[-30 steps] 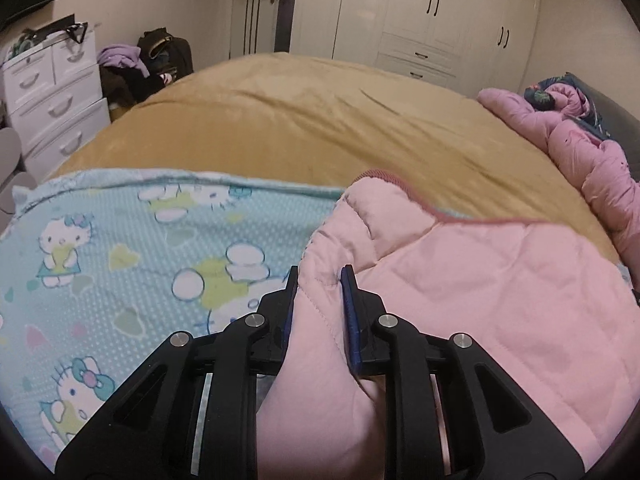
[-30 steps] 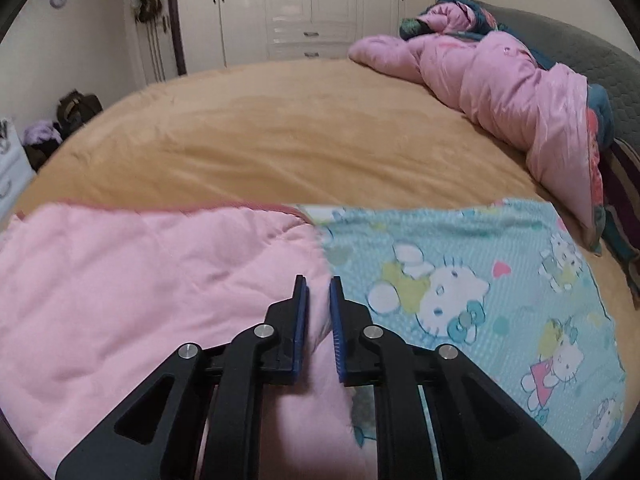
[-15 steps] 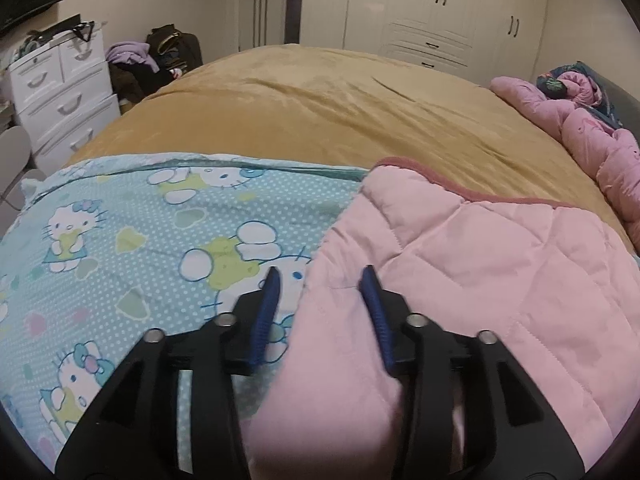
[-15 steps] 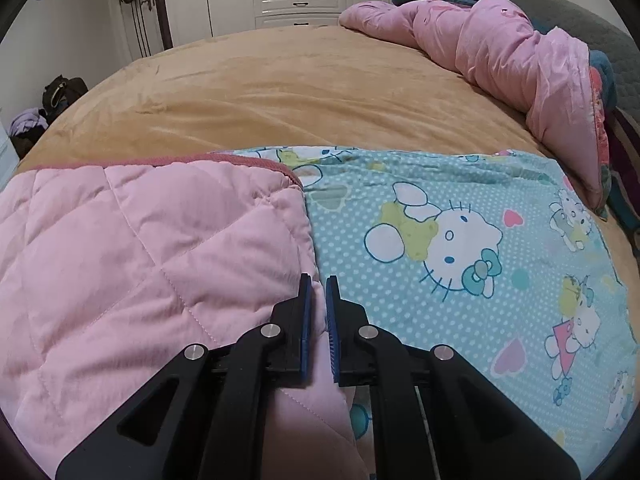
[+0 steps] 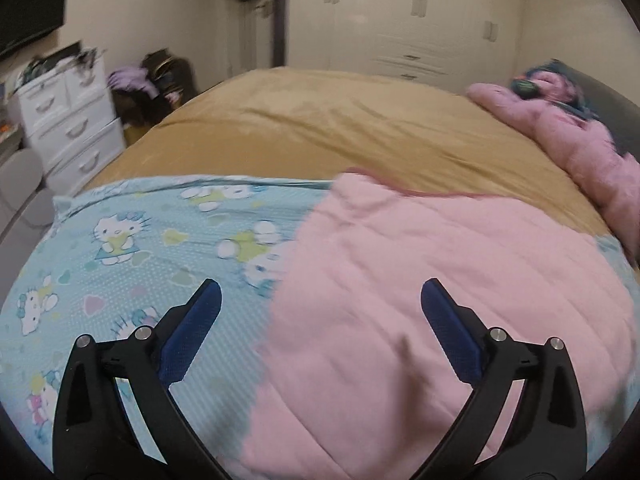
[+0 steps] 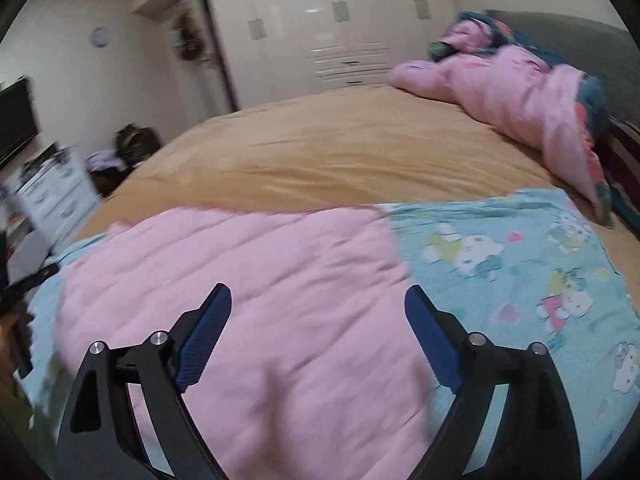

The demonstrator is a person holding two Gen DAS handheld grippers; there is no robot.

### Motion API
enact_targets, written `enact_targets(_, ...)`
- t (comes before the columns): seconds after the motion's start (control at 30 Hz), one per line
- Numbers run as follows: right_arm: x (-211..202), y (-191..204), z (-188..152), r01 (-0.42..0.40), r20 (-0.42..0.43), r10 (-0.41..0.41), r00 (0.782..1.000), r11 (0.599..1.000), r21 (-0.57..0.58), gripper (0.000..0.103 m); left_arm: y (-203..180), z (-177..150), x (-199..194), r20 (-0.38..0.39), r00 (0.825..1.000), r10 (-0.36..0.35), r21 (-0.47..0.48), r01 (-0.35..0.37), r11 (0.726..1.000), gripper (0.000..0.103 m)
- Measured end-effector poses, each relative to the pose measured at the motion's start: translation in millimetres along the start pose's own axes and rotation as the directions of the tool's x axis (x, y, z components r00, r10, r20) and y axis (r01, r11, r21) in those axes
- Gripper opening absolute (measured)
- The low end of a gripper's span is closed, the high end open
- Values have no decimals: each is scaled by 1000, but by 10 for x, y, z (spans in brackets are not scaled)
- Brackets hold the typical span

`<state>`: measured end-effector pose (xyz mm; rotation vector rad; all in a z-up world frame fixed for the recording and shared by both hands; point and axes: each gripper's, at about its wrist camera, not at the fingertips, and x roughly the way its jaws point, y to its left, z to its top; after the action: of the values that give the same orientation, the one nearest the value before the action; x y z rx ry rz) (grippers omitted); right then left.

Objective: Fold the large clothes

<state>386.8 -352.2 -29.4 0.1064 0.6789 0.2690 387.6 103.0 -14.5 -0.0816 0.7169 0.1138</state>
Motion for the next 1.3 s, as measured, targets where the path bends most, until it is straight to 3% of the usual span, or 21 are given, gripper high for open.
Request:
enact_targets(0.13,-69,395,-201,-59,-22,58,998,997,-49,91,-442,-260,-214,-29,997,-75,71,77,994,94)
enact_targets(0.3,179,776,-395,-53,-134,38,990,992,-113,92,-1025,-568,-200,-105,992,-69,125,82,989,94)
enact_targets(0.4,524,866,-547,-6,-295,-45,955,985,-170,99,-1231,-735,48,-164,986,-30,118,50,992,95)
enact_targets(0.47,654,845,-613,-5,-336,-50,941,987,-158,99,-1213,-838,158,-165,986,-32,72,44,996,95)
enact_targets(0.6,745,828,-706,-5,-320,-42,947,990,-143,99,-1191,-980,289,-140,989,-41,29,45,999,95)
enact_targets(0.7,745,813,-729,-4,-295,-37,955,991,-136,99,-1111,-990,305,-139,986,-91,-11,90,996,95)
enact_targets(0.8,595,801,-640,-14,-293,-21,956,993,-118,99,-1031,-954,132,-114,984,-138,-49,134,990,95)
enact_targets(0.87,357,745,-538,-33,-231,15,973,997,-71,99,-964,-918,16,-92,983,-158,-62,153,986,95)
enact_targets(0.97,-5,655,-420,-64,-135,58,989,997,-40,99,-818,-812,-153,-57,991,-118,-53,115,992,95)
enact_targets(1.07,-219,539,-328,-38,-93,34,995,998,-44,99,-616,-704,-269,-26,995,-94,-70,92,993,95)
enact_targets(1.2,-405,329,-243,-19,-64,20,998,1000,12,99,-351,-629,-307,-24,1000,-8,-81,6,997,95)
enact_targets(1.3,-471,126,-253,-36,-57,40,998,996,79,99,-135,-590,-325,-12,1000,16,-115,-17,993,95)
